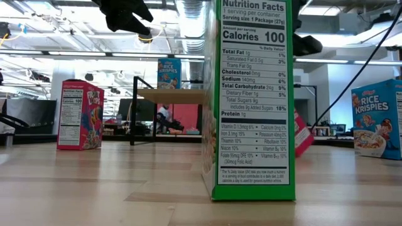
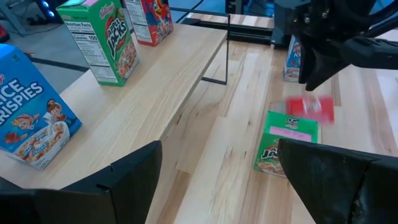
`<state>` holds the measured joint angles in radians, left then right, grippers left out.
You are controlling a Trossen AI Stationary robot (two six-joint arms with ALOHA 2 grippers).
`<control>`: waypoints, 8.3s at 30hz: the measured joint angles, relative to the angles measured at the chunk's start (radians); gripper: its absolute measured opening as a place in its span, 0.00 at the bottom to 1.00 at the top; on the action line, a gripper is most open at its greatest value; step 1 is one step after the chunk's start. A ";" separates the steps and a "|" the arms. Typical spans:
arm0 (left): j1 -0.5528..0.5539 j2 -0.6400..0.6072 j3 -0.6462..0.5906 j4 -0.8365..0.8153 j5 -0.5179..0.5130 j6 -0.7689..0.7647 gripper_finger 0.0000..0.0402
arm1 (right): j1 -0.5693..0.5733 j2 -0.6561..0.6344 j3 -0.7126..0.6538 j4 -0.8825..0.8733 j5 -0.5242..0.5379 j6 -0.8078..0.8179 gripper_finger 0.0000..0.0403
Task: Stack cereal on shelf
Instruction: Put the right red cereal box on the shelf aligned with the other red cereal box
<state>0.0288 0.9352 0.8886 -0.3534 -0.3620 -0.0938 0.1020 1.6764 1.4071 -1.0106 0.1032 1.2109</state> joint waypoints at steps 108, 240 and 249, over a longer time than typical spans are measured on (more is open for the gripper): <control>0.000 0.000 0.000 -0.016 0.000 -0.086 0.77 | 0.006 -0.035 -0.181 0.185 -0.130 -1.154 0.96; 0.000 0.000 0.000 -0.023 -0.012 -0.086 0.77 | 0.029 -0.155 -0.157 0.066 0.093 -0.791 0.01; 0.000 0.000 0.000 -0.022 -0.012 -0.084 0.77 | 0.028 -0.315 -0.157 0.087 0.408 -0.756 0.01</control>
<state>0.0286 0.9352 0.8890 -0.3757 -0.3740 -0.1776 0.1303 1.3616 1.2499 -0.9232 0.5114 0.4548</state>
